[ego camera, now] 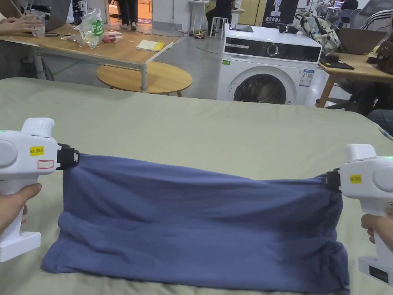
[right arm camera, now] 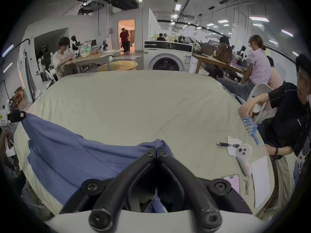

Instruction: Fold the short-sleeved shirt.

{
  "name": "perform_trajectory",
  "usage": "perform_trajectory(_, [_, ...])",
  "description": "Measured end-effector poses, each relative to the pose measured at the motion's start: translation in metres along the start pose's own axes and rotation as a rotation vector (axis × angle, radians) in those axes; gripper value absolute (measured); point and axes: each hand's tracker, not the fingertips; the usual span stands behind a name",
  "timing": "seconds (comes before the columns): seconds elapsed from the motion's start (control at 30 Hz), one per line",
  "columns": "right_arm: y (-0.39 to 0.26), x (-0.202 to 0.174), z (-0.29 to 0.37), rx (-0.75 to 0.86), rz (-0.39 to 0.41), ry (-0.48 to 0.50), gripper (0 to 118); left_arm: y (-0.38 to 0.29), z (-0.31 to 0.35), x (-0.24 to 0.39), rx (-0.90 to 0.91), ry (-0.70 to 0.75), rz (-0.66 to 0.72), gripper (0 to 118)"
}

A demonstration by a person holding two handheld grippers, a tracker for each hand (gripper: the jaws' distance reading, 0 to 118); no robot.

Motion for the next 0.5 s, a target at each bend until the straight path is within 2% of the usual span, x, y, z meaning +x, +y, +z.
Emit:
perform_trajectory(0.27, [-0.066, -0.002, 0.052, -0.007, 0.013, 0.001, 0, -0.063, 0.051, -0.006, -0.035, -0.042, -0.012, 0])
perform_trajectory(0.5, [-0.129, -0.003, 0.052, -0.143, 0.062, -0.033, 0, -0.123, 0.053, -0.012, -0.171, -0.052, 0.0, 0])
